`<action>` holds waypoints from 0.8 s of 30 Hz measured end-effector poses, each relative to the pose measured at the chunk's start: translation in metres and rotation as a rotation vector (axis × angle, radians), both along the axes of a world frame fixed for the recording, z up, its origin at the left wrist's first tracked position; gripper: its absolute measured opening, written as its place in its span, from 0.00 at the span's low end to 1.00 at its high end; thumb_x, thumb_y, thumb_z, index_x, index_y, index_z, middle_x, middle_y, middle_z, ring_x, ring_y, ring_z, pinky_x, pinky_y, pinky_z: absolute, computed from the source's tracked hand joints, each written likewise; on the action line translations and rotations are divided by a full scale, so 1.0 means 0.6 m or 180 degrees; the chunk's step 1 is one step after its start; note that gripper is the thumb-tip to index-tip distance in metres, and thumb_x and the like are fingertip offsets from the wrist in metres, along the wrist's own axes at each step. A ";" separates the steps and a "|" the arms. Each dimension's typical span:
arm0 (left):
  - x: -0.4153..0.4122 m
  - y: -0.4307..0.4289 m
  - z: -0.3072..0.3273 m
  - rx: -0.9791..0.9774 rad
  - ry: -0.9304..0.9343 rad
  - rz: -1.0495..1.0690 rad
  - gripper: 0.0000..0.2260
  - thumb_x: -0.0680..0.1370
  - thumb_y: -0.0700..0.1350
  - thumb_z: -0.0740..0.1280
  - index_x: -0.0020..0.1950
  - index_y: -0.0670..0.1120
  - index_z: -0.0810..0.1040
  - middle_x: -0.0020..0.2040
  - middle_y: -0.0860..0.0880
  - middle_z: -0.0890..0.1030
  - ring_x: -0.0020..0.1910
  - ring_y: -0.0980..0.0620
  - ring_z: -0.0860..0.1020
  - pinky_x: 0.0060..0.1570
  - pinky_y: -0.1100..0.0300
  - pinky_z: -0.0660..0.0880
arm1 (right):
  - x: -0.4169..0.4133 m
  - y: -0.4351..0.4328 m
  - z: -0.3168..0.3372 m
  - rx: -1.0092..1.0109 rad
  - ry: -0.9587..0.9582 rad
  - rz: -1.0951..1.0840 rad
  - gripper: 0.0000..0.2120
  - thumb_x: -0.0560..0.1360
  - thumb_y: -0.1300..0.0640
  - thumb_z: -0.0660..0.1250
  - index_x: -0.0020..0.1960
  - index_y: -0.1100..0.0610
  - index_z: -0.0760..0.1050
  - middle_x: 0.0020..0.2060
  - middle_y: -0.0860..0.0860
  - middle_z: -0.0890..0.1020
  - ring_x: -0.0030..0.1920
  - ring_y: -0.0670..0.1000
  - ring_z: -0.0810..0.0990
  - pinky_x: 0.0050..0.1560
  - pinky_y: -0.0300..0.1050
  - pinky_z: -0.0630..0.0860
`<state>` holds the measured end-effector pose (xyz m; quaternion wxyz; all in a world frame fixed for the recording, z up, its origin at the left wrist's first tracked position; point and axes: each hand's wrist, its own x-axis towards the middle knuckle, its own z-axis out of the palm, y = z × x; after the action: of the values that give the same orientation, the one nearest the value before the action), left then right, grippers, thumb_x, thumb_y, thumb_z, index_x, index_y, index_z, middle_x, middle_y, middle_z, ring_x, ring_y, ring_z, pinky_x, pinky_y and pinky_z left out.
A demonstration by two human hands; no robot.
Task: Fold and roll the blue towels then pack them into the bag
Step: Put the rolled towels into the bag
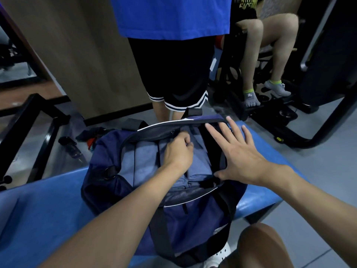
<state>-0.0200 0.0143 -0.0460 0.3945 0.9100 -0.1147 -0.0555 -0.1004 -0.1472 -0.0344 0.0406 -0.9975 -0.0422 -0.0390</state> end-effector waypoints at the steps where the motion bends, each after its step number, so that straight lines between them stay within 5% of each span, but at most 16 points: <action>1: 0.000 0.000 -0.001 0.0052 0.0012 -0.0050 0.03 0.81 0.44 0.61 0.48 0.48 0.71 0.35 0.48 0.75 0.35 0.44 0.73 0.36 0.55 0.69 | 0.000 0.000 -0.001 0.0023 0.0020 -0.0025 0.63 0.63 0.42 0.75 0.73 0.40 0.24 0.77 0.51 0.43 0.74 0.52 0.26 0.75 0.63 0.38; 3: -0.003 0.002 -0.001 0.0252 0.0135 -0.0227 0.03 0.81 0.46 0.61 0.53 0.50 0.72 0.38 0.47 0.77 0.40 0.42 0.77 0.38 0.56 0.70 | 0.001 -0.001 -0.003 0.0058 0.0043 -0.0059 0.63 0.64 0.42 0.75 0.72 0.39 0.23 0.77 0.51 0.42 0.74 0.52 0.25 0.75 0.63 0.37; 6: -0.006 0.007 -0.002 0.0584 0.0445 -0.0385 0.17 0.80 0.51 0.63 0.67 0.49 0.68 0.51 0.44 0.80 0.52 0.42 0.79 0.48 0.55 0.74 | 0.003 -0.001 0.001 0.0067 -0.0008 -0.0046 0.64 0.64 0.42 0.75 0.71 0.39 0.22 0.77 0.50 0.42 0.74 0.51 0.25 0.75 0.63 0.37; 13: -0.011 0.015 -0.010 0.0468 0.0553 -0.0525 0.34 0.80 0.54 0.64 0.81 0.48 0.53 0.64 0.45 0.77 0.51 0.51 0.79 0.48 0.63 0.69 | 0.002 0.004 0.008 0.0091 -0.0131 -0.0065 0.65 0.63 0.42 0.76 0.71 0.39 0.21 0.77 0.51 0.43 0.74 0.51 0.25 0.75 0.64 0.38; 16: -0.012 0.021 -0.024 0.0763 0.0244 -0.0780 0.32 0.81 0.55 0.63 0.81 0.46 0.57 0.78 0.41 0.58 0.75 0.44 0.63 0.68 0.60 0.62 | 0.002 0.005 0.002 0.0148 -0.0095 -0.0106 0.65 0.63 0.43 0.76 0.70 0.38 0.20 0.77 0.49 0.42 0.74 0.50 0.26 0.75 0.63 0.39; 19: -0.013 0.026 -0.036 0.1165 -0.0328 -0.1023 0.31 0.81 0.58 0.60 0.79 0.44 0.60 0.80 0.43 0.51 0.78 0.41 0.54 0.76 0.52 0.55 | 0.001 0.005 -0.005 0.0232 -0.0051 -0.0137 0.65 0.63 0.44 0.76 0.70 0.37 0.21 0.77 0.47 0.42 0.75 0.50 0.27 0.76 0.63 0.40; 24: -0.013 0.041 -0.052 0.1699 -0.0656 -0.1334 0.41 0.77 0.71 0.54 0.82 0.48 0.50 0.82 0.48 0.46 0.80 0.48 0.42 0.77 0.51 0.44 | 0.000 0.003 -0.007 0.0270 -0.0038 -0.0144 0.64 0.63 0.43 0.75 0.70 0.37 0.22 0.77 0.47 0.42 0.75 0.49 0.27 0.76 0.63 0.41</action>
<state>-0.0278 0.0388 -0.0774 0.1092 0.9385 -0.3196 -0.0712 -0.1004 -0.1452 -0.0384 0.0818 -0.9953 -0.0181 -0.0477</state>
